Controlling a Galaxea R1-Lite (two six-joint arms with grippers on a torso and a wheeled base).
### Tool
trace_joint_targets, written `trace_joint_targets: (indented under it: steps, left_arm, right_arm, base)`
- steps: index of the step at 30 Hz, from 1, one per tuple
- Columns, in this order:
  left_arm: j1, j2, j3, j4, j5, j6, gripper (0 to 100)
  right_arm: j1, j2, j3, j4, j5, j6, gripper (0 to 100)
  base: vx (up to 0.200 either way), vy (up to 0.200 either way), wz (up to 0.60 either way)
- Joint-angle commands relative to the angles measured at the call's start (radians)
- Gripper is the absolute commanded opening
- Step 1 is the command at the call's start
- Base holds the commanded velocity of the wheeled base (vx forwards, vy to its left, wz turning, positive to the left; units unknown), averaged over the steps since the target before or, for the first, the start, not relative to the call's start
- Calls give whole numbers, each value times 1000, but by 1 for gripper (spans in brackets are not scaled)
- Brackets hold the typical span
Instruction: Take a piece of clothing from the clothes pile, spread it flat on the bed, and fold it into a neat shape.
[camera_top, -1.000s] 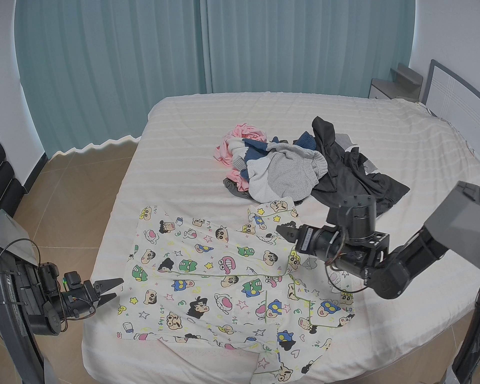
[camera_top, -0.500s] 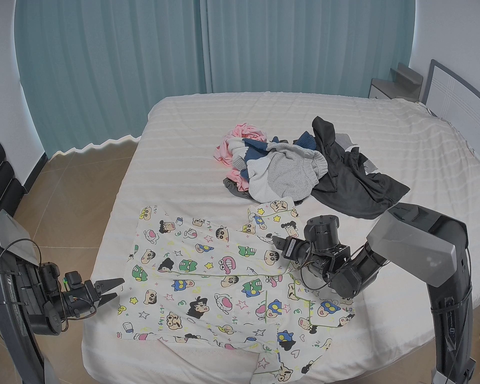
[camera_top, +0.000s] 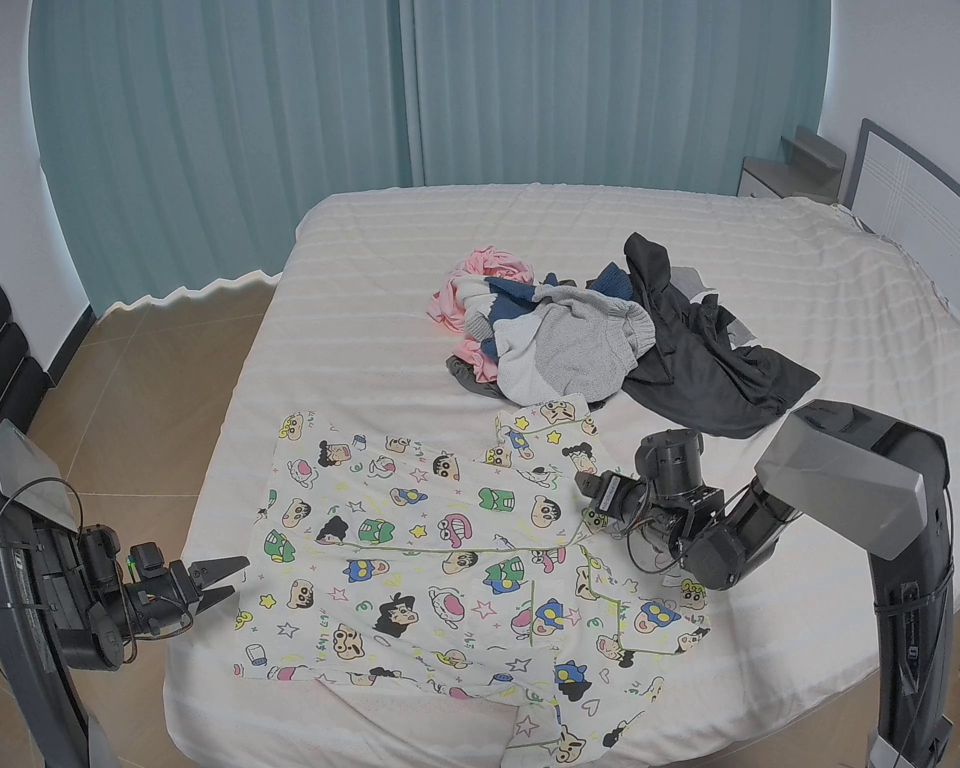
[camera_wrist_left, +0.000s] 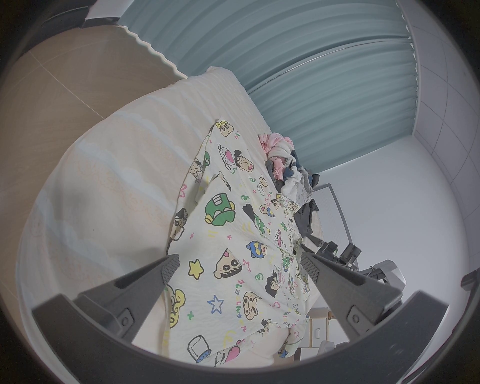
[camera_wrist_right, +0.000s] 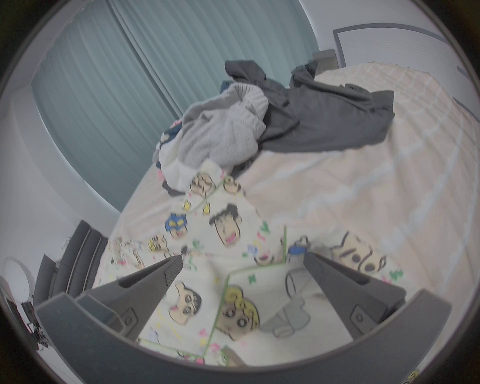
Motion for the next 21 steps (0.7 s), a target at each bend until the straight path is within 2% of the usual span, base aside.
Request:
trace_joint_targets:
  steps: [1, 8, 11, 15, 21]
  left_arm:
    - [0, 1, 0, -18, 0, 0, 100]
    - [0, 1, 5, -18, 1, 1, 100]
    - [0, 1, 6, -18, 1, 1, 100]
    - [0, 1, 9, -18, 1, 3, 100]
    - [-3, 1, 8, -18, 1, 3, 100]
  right_arm:
    - [-22, -63, -46, 8, 5, -3, 100]
    - [-57, -9, -243, 135, 50, -15, 100]
    - [-59, 57, -325, 158, 53, -54, 100]
    - [-59, 137, -381, 166, 54, -110, 100]
    - [-74, 170, -434, 209, 56, -138, 100]
  base:
    - [0, 0, 0]
    - [0, 0, 0]
    - [0, 0, 0]
    - [0, 0, 0]
    - [0, 0, 0]
